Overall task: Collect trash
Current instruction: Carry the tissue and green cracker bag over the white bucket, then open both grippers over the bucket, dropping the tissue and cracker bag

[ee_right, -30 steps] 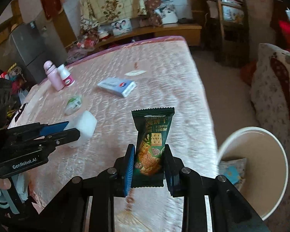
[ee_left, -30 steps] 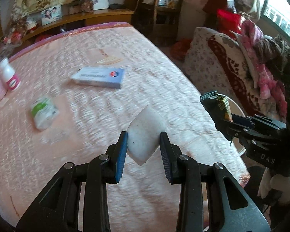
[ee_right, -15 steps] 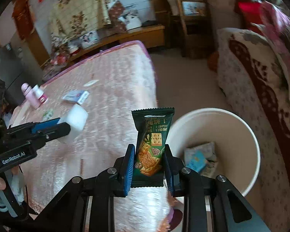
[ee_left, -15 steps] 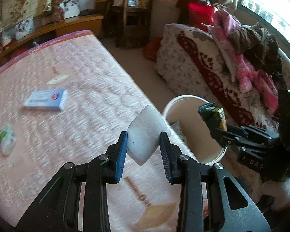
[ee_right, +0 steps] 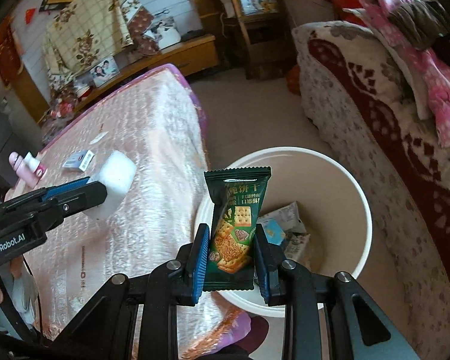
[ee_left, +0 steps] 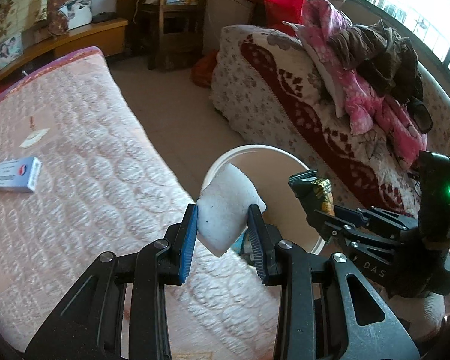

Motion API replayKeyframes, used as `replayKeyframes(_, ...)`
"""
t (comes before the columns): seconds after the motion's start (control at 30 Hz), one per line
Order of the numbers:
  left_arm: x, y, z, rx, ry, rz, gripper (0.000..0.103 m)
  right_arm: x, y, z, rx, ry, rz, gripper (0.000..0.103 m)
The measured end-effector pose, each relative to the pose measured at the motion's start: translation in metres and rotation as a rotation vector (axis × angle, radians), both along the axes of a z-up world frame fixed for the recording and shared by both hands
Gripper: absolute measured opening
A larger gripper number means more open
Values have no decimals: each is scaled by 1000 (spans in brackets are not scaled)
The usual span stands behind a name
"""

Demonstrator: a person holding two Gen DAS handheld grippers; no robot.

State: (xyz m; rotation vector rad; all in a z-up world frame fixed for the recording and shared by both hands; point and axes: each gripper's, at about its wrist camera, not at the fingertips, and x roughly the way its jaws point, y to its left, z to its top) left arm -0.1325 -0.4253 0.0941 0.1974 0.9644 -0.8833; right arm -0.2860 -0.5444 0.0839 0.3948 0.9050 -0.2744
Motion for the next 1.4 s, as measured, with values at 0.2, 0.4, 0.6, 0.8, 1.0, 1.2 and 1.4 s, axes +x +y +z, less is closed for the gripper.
replayKeyframes(0.2,-1,-15,-8,-15,37,-23,31,-4,-15,-10,14,17,-40,27)
replayKeyframes(0.4,-5,-29,-13,-47,70,-61,35,-6,-28,-19,28,37,-78,27)
replayKeyframes(0.6,-9,-36,-14,-68,71,-84,46,-7,-36,-25,40,59,-96,27)
replayKeyframes(0.8,-6,-33,-16,-69,83,-84,52,-9,-39,-26,47,57,-113,48)
replayKeyframes(1.0,-4,-22,-14,-77,75,-70,52,-8,-35,-24,37,53,-106,48)
replayKeyframes(1.2,-2,-18,-10,-101,89,-78,56,-6,-29,-18,24,48,-98,48)
replayKeyframes(1.4,-4,-20,-10,-114,103,-91,62,-11,-32,-13,8,53,-113,48)
